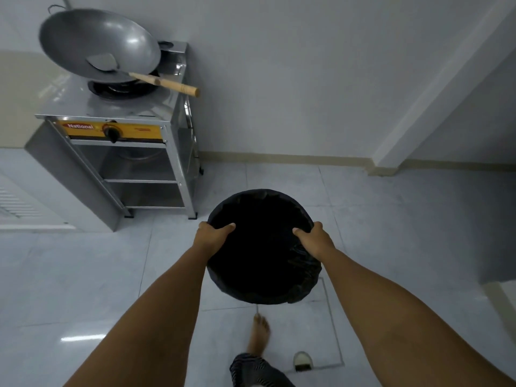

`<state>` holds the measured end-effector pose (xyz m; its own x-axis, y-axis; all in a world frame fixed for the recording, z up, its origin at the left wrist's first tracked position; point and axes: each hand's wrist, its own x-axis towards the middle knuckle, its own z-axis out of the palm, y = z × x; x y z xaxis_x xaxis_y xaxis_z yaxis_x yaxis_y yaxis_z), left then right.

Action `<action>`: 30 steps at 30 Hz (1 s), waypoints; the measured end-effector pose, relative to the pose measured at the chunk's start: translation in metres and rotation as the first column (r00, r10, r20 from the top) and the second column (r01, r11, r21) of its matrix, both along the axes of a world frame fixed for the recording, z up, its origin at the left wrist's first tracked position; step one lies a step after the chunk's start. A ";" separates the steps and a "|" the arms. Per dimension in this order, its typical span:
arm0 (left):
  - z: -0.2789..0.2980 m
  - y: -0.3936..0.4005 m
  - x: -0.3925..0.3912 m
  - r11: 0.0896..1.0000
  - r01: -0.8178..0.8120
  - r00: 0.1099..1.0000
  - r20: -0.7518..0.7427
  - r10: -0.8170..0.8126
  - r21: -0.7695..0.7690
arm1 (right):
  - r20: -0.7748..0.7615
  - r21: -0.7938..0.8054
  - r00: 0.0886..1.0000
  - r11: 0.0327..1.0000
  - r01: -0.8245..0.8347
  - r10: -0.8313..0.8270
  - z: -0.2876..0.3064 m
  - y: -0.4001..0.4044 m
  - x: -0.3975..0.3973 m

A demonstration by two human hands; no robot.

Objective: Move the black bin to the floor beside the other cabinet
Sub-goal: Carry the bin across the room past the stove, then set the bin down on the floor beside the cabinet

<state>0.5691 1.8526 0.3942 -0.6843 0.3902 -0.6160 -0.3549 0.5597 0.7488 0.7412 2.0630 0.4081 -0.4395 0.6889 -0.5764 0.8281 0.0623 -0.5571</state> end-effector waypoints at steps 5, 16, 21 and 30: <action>-0.015 0.058 -0.070 0.999 -0.047 0.998 0.049 0.047 -0.017 | 0.028 -0.010 0.998 0.998 -0.063 0.063 -0.019 0.068 -0.087; -0.103 0.158 -0.247 0.992 -0.100 0.985 0.133 0.111 -0.082 | 0.053 -0.033 0.995 0.996 -0.081 0.083 -0.114 0.170 -0.274; -0.186 0.197 -0.322 0.986 -0.119 0.978 0.160 0.137 -0.119 | 0.037 -0.026 0.996 0.997 -0.079 0.080 -0.193 0.209 -0.348; -0.346 0.249 -0.395 0.949 -0.185 0.974 0.081 0.211 -0.254 | 0.033 -0.026 0.994 0.994 -0.106 0.107 -0.378 0.257 -0.428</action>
<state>0.1737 2.1017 0.0486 -0.6581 0.0828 -0.7484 -0.5469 0.6305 0.5507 0.3128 2.3201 0.0298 -0.4891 0.6247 -0.6086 0.8364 0.1380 -0.5305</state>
